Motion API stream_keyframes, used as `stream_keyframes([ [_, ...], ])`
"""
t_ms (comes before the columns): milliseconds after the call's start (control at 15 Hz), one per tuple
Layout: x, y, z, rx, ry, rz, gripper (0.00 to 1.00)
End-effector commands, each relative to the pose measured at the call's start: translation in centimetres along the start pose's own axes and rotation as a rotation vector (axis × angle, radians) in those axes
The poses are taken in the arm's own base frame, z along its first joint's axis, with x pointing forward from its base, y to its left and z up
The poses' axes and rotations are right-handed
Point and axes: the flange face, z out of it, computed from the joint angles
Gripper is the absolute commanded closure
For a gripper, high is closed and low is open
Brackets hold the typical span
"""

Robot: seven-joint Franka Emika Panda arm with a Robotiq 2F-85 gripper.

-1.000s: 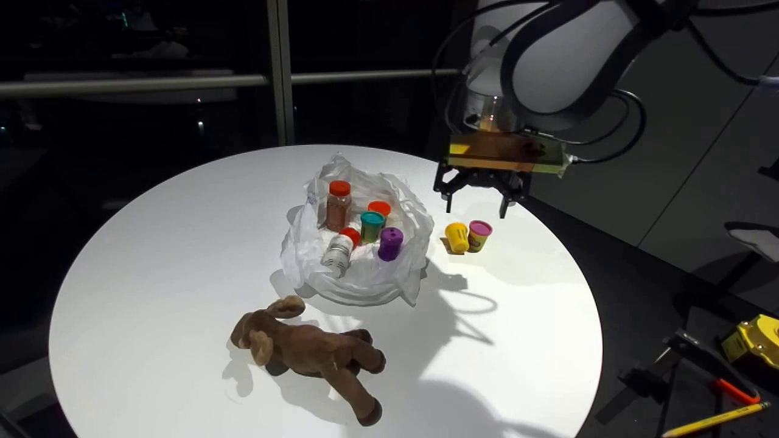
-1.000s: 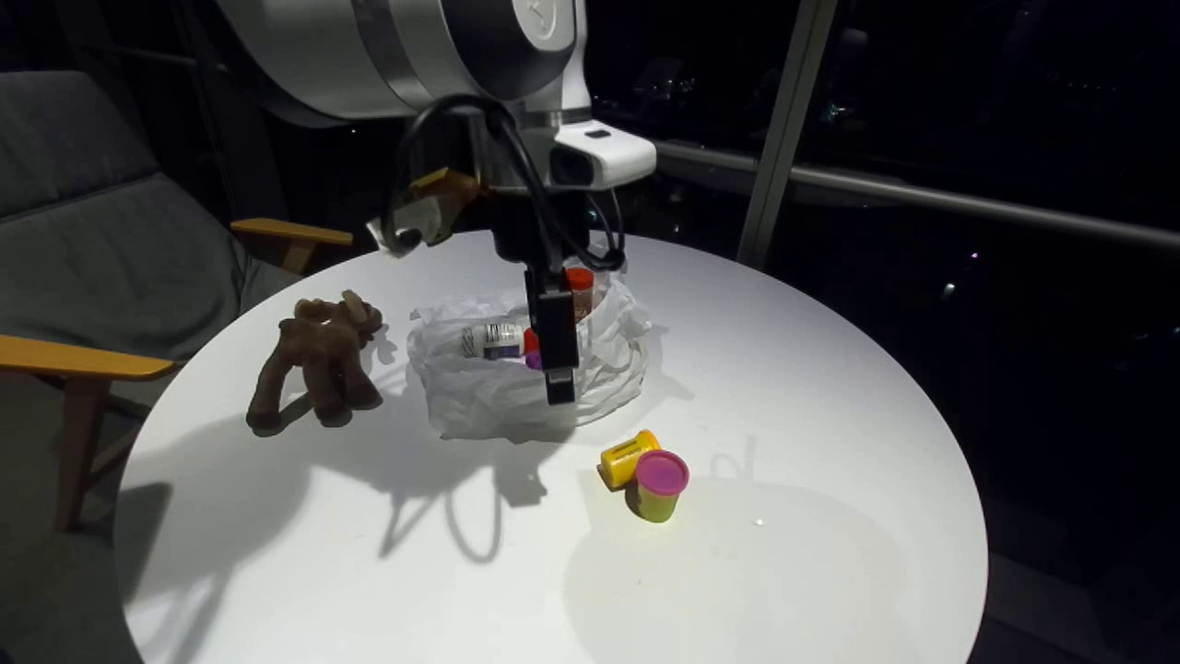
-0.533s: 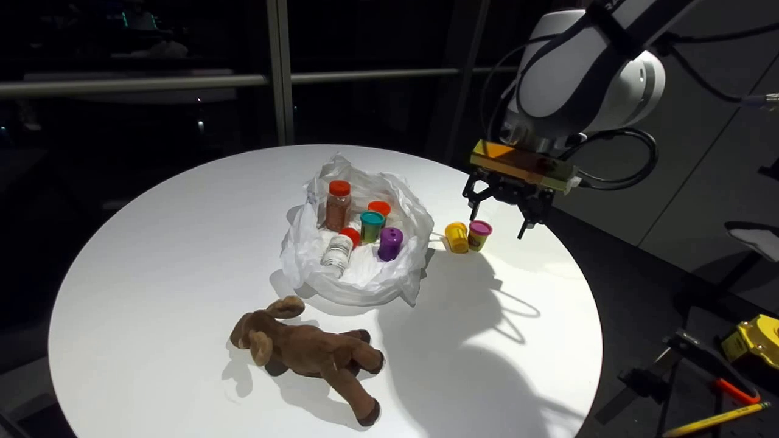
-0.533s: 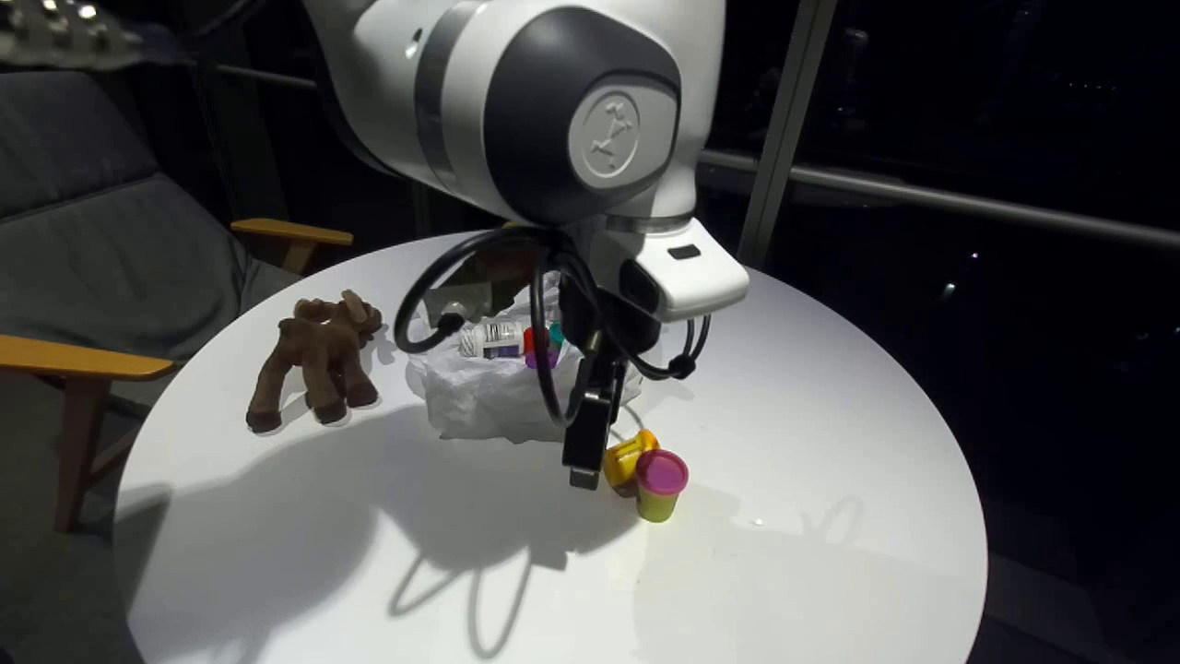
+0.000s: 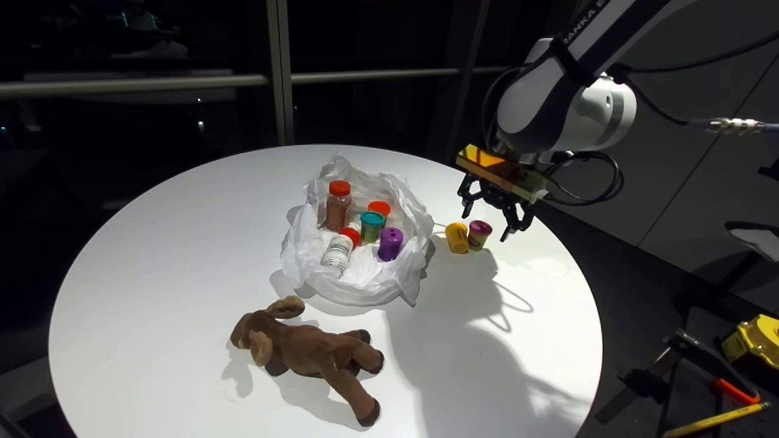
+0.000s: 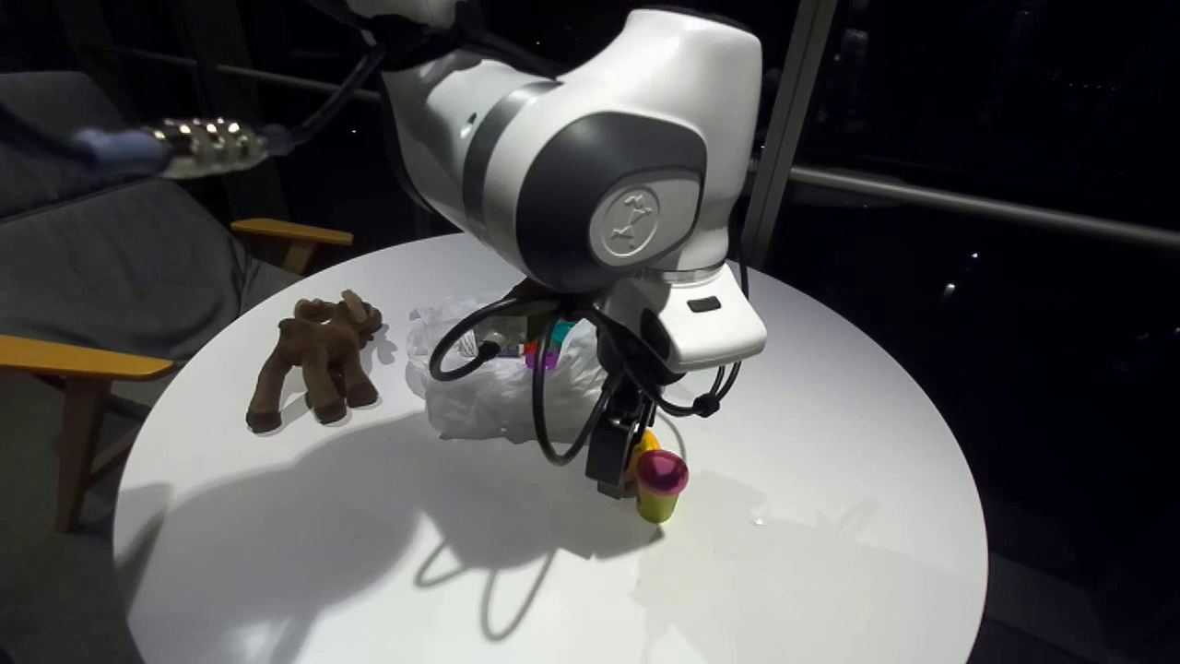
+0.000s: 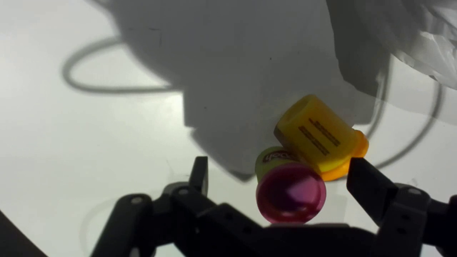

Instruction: Pick the objects on the table and put them in the plastic bag

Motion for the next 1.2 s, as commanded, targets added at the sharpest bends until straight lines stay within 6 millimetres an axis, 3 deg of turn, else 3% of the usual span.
stream_keyframes([
  [0,1.1,-1.9,0.3,0.060,0.050,0.080,0.00],
  [600,1.9,-2.9,2.5,0.000,0.055,0.112,0.00],
  [667,2.0,-2.9,2.6,0.000,0.061,0.118,0.08],
  [733,2.1,-3.0,2.8,0.001,0.069,0.127,0.28],
  [867,2.6,-3.1,2.8,0.005,0.092,0.151,0.32],
  [1133,3.0,-2.6,1.8,0.015,0.114,0.176,0.63],
])
